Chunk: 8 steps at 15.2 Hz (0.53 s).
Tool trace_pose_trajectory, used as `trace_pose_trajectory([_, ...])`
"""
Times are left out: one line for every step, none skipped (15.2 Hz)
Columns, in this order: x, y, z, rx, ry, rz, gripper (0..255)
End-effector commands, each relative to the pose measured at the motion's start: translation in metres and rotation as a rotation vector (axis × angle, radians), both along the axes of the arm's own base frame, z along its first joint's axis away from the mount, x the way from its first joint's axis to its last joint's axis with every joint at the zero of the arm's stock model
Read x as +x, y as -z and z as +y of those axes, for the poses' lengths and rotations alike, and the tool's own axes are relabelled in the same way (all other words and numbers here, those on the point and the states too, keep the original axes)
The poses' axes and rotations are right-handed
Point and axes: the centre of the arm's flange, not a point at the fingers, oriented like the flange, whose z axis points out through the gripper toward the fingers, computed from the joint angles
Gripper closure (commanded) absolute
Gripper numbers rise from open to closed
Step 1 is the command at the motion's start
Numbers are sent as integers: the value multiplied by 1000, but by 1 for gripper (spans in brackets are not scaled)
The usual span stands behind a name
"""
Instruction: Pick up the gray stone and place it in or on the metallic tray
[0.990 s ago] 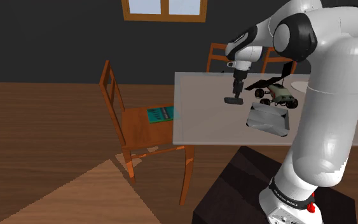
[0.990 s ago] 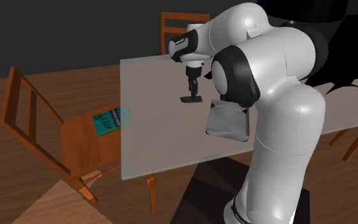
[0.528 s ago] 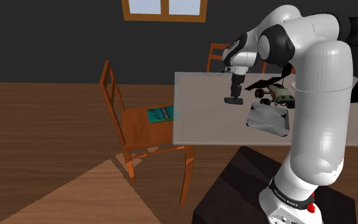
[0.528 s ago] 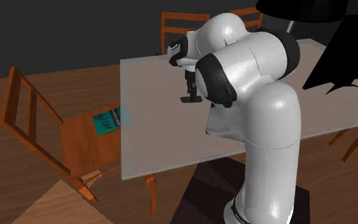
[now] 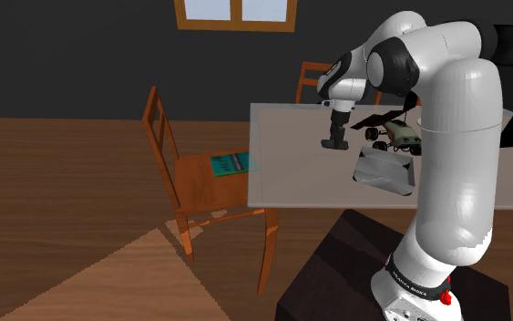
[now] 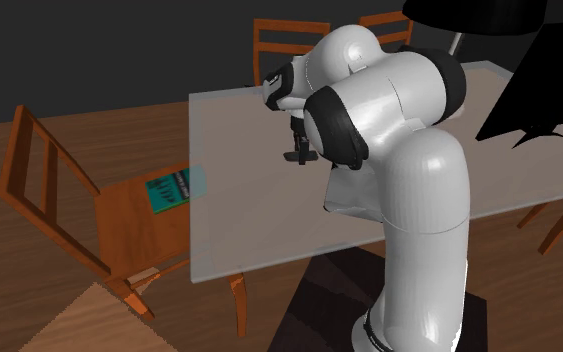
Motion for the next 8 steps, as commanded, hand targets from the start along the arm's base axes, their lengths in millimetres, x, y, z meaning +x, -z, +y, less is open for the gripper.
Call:
trace_pose_trajectory([0,0,0,0,0,0,0])
trace_pose_trajectory([0,0,0,0,0,0,0])
trace_pose_trajectory([0,0,0,0,0,0,255])
trace_pose_trajectory([0,0,0,0,0,0,255])
trace_pose_trajectory([0,0,0,0,0,0,255])
trace_pose_trajectory([0,0,0,0,0,0,255])
trace_pose_trajectory([0,0,0,0,0,0,255])
trace_pose_trajectory([0,0,0,0,0,0,255])
